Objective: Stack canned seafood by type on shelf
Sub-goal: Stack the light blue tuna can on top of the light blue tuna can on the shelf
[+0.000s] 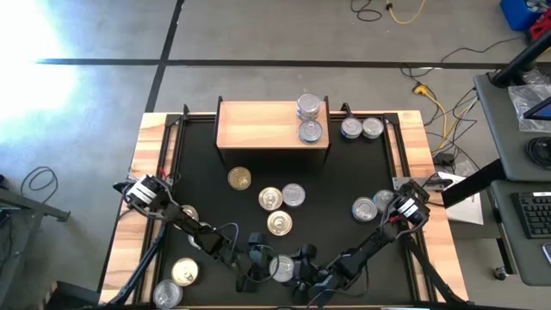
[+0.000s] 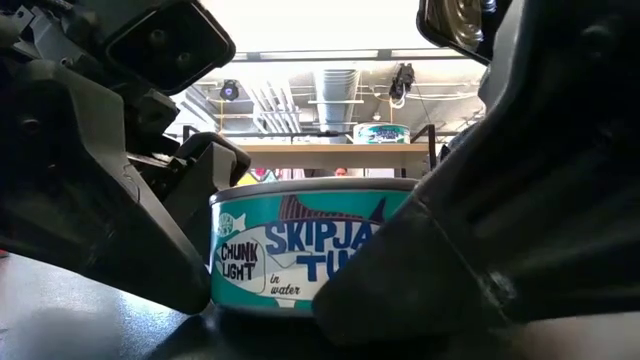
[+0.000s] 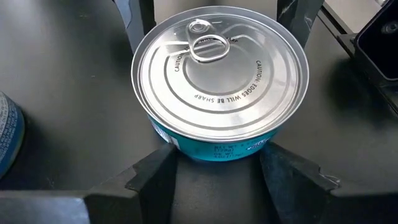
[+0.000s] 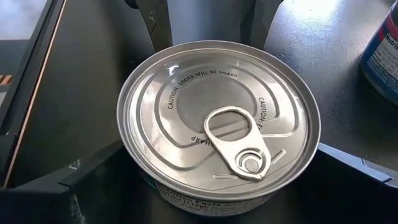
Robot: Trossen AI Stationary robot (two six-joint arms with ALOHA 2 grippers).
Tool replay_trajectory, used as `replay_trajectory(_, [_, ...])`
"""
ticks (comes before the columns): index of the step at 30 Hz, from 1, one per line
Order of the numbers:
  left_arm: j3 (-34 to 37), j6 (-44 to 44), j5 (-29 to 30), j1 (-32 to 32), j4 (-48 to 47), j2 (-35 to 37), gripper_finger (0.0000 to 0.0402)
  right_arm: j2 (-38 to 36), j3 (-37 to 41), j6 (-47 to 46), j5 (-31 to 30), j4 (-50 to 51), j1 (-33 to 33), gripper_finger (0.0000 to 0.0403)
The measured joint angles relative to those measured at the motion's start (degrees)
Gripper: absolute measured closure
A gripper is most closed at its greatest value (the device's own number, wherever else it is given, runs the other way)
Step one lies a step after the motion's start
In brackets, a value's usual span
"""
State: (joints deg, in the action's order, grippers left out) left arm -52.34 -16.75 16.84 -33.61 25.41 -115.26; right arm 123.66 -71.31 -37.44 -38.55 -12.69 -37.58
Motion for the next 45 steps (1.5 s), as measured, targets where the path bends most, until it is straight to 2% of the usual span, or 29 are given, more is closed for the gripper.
replay_trajectory(9, [0.0,0.0,0.2,0.1,0.0,0.0,0.0189,-0.2,-0.1,0.3,0.7,0.0,0.6,0.0002])
replay_trajectory(13, [0.0,0.0,2.0,0.1,0.6,-0.1,0.0189,-0.2,-0.1,0.3,0.9,0.0,0.9,0.0002])
replay_trajectory(23, [0.0,0.8,3.5,0.1,1.0,-0.1,0.0189,0.2,-0.5,2.3,-4.2,-1.0,0.9,0.0002])
replay_trajectory(45, [-0.1,2.6,4.4,0.1,1.7,-0.1,0.0188,0.2,-0.8,1.1,-5.2,-1.2,1.0,0.0003])
